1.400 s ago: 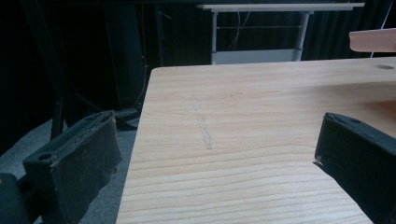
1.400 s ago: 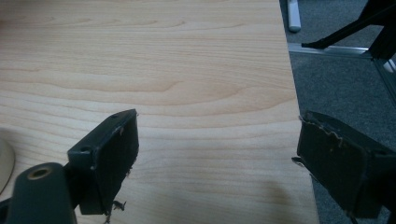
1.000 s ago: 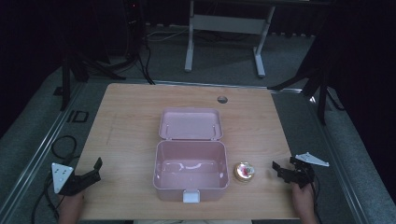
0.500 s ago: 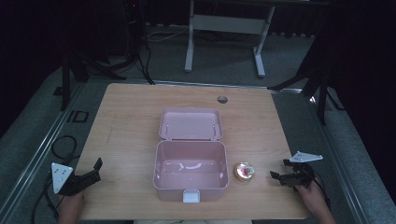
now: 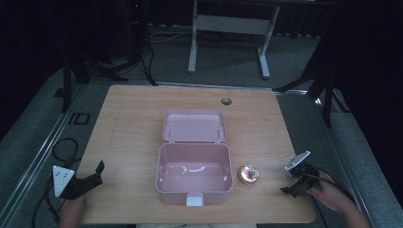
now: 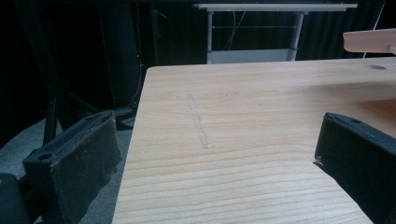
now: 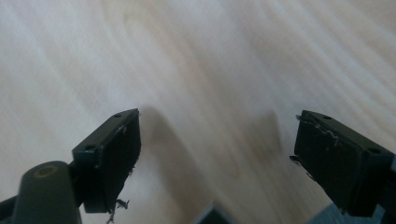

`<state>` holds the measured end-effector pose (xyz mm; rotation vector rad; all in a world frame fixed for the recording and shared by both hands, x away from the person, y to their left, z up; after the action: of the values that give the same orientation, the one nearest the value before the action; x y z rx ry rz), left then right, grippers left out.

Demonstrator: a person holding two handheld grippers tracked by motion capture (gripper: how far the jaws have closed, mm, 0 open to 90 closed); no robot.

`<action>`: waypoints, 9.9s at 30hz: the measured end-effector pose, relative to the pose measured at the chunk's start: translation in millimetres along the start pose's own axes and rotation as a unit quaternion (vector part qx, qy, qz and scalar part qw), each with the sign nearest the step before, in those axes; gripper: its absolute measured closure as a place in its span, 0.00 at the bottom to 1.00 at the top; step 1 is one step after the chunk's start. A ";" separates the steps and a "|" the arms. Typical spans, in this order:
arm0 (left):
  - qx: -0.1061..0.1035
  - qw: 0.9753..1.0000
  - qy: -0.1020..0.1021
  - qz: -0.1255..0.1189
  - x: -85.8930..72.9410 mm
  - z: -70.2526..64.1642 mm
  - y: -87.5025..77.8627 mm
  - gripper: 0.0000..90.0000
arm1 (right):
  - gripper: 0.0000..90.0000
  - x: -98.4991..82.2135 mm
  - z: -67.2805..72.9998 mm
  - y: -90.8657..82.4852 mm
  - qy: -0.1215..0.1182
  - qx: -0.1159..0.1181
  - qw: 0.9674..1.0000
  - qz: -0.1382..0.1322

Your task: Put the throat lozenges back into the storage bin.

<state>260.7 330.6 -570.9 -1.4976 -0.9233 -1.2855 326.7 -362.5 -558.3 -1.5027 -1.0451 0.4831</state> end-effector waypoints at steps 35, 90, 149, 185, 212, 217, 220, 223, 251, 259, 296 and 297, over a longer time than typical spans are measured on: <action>-0.004 1.000 -0.001 -0.002 0.0 0.1 -0.4 0.00 | 0.15 33.1 21.0 -8.0 -0.133 0.039 0.974 0.179; -0.013 1.000 -0.001 -0.006 0.0 -0.1 -1.0 0.00 | 0.22 149.4 58.6 28.2 -0.240 0.057 0.960 0.135; -0.015 1.000 0.001 -0.003 -0.1 -0.5 -0.5 0.00 | 0.22 230.3 74.5 -113.2 -0.285 0.065 0.952 0.088; -0.019 1.000 0.001 -0.003 -0.1 -0.5 -0.7 0.00 | 0.22 258.3 128.8 -57.4 -0.325 0.098 0.936 0.092; -0.024 1.000 0.001 -0.001 -0.1 -0.6 -0.5 0.00 | 0.22 252.4 149.2 -12.7 -0.350 0.098 0.924 0.119; -0.025 1.000 0.001 -0.002 -0.1 -0.6 -0.6 0.00 | 0.20 251.8 149.0 -12.2 -0.346 0.107 0.923 0.130; -0.025 1.000 0.001 -0.001 -0.2 -0.6 -0.6 0.00 | 0.18 252.1 148.9 -13.7 -0.346 0.109 0.923 0.131; -0.025 1.000 0.001 -0.002 -0.2 -0.7 -0.6 0.00 | 0.18 253.2 147.8 -15.2 -0.344 0.105 0.924 0.127; -0.027 1.000 0.000 -0.001 -0.2 -0.7 -0.6 0.00 | 0.14 213.7 51.7 -103.5 -0.217 0.085 0.972 -0.041; -0.028 1.000 0.000 -0.002 -0.2 -0.7 -0.7 0.00 | 0.14 182.0 33.7 -54.3 -0.160 0.066 0.984 -0.046; -0.033 0.999 -0.009 -0.006 -0.3 0.2 -1.4 0.01 | 0.13 99.3 -23.7 47.0 0.228 -0.165 0.931 -0.232; -0.033 0.999 -0.009 -0.006 -0.3 0.2 -1.5 0.00 | 0.13 96.6 -25.1 46.2 0.236 -0.167 0.928 -0.237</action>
<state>259.4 331.2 -570.9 -1.5591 -0.9106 -1.3235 411.6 -293.8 -571.0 -1.4848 -1.0813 -0.4029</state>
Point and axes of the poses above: each handheld gripper's, and its own axes: y roughly forward along the jaws, x roughly out of its top, z roughly to its left, the point moved 4 cm from there along y, roughly forward along the jaws, and after that the axes turned 11 degrees about -x, right-handed, at the moved point
